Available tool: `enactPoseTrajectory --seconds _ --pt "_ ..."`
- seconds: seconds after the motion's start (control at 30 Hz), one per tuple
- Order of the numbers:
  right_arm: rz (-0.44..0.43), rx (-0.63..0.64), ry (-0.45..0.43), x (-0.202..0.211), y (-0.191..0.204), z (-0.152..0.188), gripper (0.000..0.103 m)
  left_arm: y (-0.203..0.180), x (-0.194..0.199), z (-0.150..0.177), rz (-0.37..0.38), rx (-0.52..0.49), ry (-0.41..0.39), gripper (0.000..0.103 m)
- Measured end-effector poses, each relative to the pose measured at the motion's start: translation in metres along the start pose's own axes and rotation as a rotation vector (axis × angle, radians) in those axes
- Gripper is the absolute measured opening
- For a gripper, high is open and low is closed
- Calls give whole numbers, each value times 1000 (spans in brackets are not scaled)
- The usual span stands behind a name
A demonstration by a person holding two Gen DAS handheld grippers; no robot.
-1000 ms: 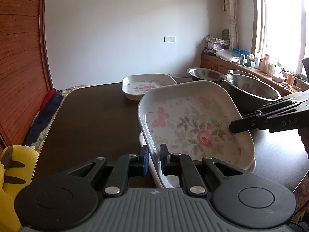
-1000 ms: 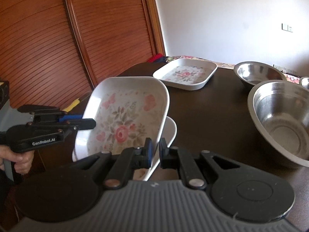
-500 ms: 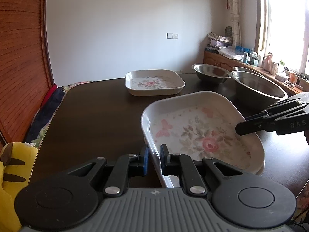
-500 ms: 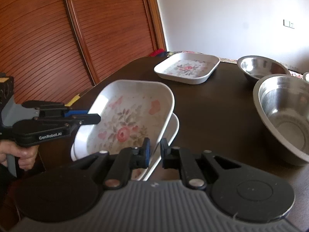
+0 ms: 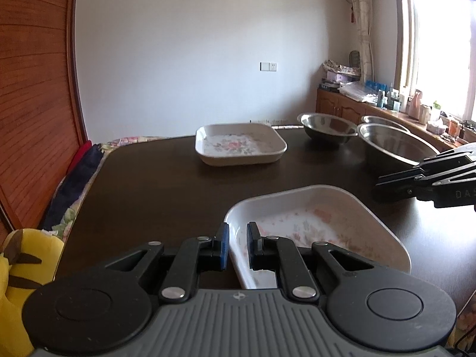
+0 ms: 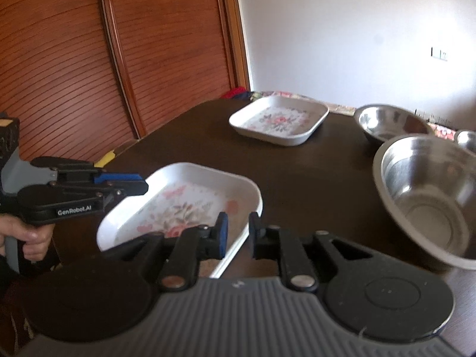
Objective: Organize plates and bowls
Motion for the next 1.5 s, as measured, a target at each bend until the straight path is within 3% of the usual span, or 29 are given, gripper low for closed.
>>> enactPoseTrajectory --seconds 0.13,0.27,0.5,0.67,0.8,0.93,1.13,1.3,1.5 --pt "18 14 -44 5 -5 -7 17 1 -10 -13 -1 1 -27 46" --pt "31 4 -89 2 -15 -14 27 3 -26 -30 -14 -6 -58 58" --pt "54 13 -145 -19 -35 -32 31 10 -67 -63 -27 -18 -104 66" --pt "51 39 -188 -42 -46 -51 51 21 -103 -79 -45 -30 -119 72" --pt "44 38 -207 -62 -49 -60 61 31 -132 -78 -66 -24 -96 72" --pt "47 33 -216 -75 -48 -62 81 40 -154 -71 -83 -13 -69 72" --pt "52 58 -216 -81 -45 -61 91 49 -172 -58 -92 25 -41 72" --pt "95 61 -195 -93 -46 -63 91 54 -178 -51 -89 55 -12 71" --pt "132 32 -171 -111 -42 -66 91 57 -185 -47 -82 60 24 61"
Point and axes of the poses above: each gripper's, at about its wrist camera, not at the fingertips, and x roughly against the way its jaws point, y to its left, z to its underside, the point moved 4 cm from there along -x, roughly the way its jaws point, and after that the axes turned 14 degrees about -y, right-handed, at the moved point
